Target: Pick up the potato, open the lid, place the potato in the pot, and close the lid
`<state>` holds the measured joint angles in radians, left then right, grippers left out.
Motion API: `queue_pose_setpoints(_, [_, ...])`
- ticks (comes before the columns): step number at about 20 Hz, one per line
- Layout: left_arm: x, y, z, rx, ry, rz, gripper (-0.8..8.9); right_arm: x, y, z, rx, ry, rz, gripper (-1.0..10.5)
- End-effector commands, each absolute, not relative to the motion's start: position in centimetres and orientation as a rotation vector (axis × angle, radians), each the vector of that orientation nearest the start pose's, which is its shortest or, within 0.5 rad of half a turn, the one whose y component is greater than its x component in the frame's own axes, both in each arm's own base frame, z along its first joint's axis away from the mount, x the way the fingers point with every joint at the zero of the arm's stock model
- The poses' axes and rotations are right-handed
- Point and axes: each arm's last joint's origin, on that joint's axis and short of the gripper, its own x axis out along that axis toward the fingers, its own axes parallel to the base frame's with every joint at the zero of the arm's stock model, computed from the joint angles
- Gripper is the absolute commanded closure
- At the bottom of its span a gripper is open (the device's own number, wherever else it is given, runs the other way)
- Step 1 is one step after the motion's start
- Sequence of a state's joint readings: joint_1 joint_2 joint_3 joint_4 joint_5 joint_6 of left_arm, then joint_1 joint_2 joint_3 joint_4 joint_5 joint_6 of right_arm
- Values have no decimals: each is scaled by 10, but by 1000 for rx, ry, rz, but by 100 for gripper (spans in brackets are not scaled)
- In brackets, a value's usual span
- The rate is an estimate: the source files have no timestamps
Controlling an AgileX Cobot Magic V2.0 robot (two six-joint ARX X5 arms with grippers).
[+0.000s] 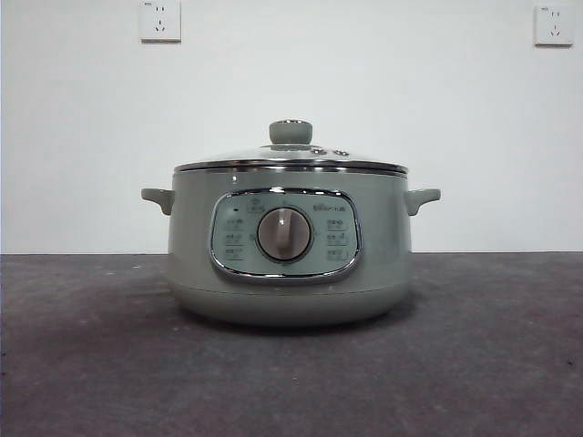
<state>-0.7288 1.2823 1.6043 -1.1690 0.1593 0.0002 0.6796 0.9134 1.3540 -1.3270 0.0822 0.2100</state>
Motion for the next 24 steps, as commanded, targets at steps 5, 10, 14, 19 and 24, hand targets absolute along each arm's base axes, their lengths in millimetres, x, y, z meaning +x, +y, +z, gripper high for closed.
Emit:
queue_pose_setpoints(5, [138,-150,413,356,945,-900,691,99,78,392,-161,900,475,911])
queue_pose_setpoints(10, [135,-150,415,368,927,-898,816,100,79,391,-160,908,468,946])
queue_pose_setpoints(14, [138,-151,416,353,903,-891,816,102,77,392,-188,884,401,946])
queue_pose_setpoints(19, [144,-157,423,313,789,-905,816,102,76,392,-202,873,370,946])
queue_pose_setpoints(24, [150,-140,435,486,573,-882,816,102,76,392,-203,872,367,946])
